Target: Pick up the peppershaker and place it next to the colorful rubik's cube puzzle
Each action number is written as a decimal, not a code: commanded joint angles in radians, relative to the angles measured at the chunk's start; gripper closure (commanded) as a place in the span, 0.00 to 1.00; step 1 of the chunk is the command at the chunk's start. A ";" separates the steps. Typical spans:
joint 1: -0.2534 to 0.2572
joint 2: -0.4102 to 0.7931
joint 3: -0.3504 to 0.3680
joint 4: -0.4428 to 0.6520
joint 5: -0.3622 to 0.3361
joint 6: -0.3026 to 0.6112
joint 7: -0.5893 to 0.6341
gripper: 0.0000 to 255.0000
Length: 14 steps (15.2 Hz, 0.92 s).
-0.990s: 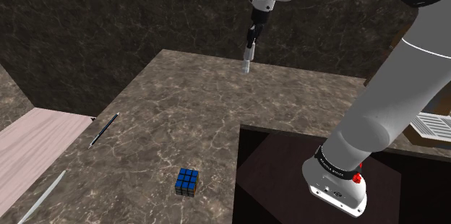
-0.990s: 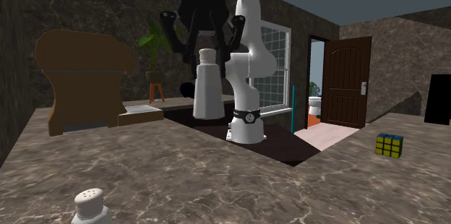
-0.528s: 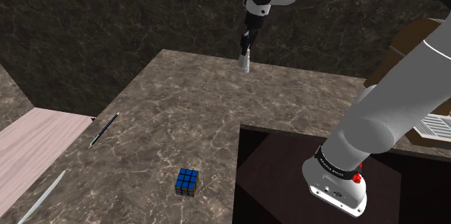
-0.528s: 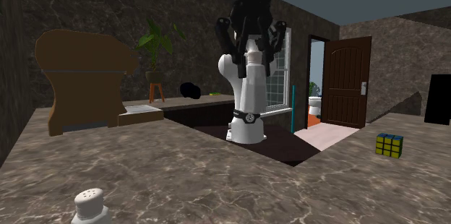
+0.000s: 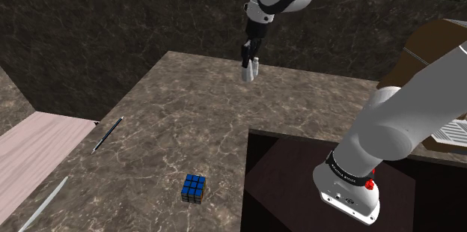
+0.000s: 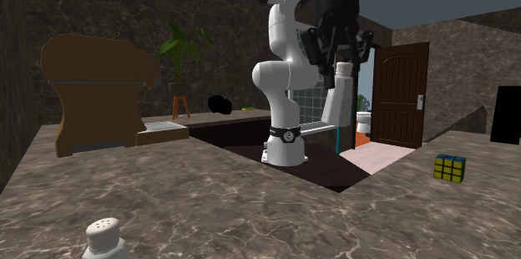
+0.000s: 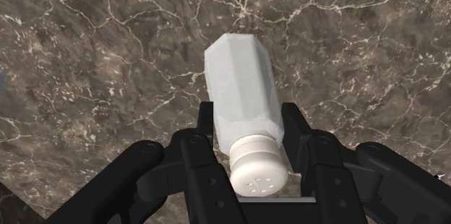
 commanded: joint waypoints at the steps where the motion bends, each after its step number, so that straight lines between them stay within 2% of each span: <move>1: 0.020 -0.032 0.035 -0.035 0.007 0.006 0.052 1.00; 8: 0.093 -0.104 0.162 -0.098 0.047 0.007 0.225 1.00; 14: 0.159 -0.121 0.276 -0.107 0.088 0.008 0.376 1.00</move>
